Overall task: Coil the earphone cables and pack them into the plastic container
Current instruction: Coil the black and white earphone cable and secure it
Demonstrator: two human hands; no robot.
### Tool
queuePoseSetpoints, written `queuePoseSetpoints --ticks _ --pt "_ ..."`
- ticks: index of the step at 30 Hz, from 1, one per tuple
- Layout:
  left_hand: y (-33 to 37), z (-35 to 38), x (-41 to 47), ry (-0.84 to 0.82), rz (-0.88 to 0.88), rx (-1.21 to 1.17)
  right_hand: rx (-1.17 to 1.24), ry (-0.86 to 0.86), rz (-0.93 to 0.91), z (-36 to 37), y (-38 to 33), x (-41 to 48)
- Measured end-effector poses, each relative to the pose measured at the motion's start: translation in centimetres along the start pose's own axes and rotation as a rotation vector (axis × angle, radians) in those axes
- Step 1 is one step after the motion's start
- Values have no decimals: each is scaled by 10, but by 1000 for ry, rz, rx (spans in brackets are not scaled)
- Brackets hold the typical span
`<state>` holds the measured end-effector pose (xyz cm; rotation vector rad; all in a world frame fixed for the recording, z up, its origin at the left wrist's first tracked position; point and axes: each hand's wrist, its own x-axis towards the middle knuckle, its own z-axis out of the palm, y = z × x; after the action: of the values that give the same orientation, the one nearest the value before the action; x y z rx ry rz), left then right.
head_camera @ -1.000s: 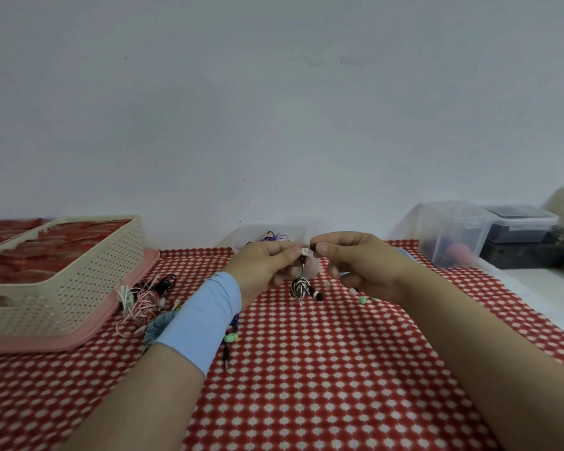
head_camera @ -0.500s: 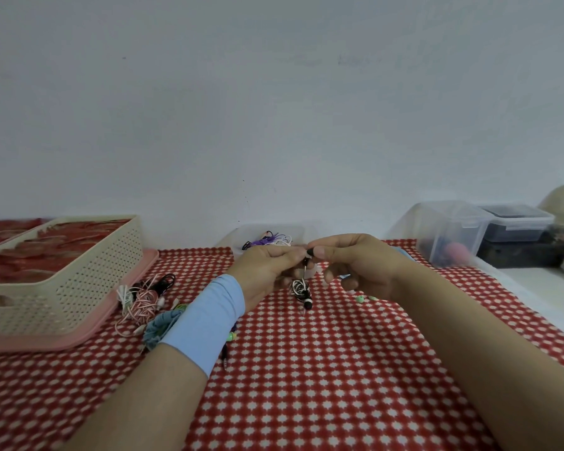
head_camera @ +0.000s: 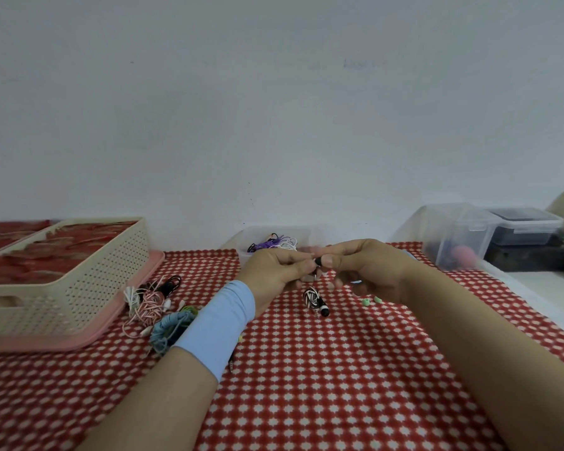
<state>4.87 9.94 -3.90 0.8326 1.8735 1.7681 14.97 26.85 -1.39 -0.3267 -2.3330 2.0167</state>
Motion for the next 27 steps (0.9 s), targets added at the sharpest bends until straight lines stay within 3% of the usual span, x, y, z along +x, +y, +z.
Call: queuePoseSetpoints --ticks 10,15,21,27 --pt "0 -1 -2 39 113 364 -116 156 18 5 6 6" --pt "0 1 -2 26 39 234 -119 120 -53 6 7 3" --pt "4 6 -3 25 53 118 -337 222 -253 3 1 -3" --pt "6 2 -3 21 101 139 -192 191 -156 4 1 -2"
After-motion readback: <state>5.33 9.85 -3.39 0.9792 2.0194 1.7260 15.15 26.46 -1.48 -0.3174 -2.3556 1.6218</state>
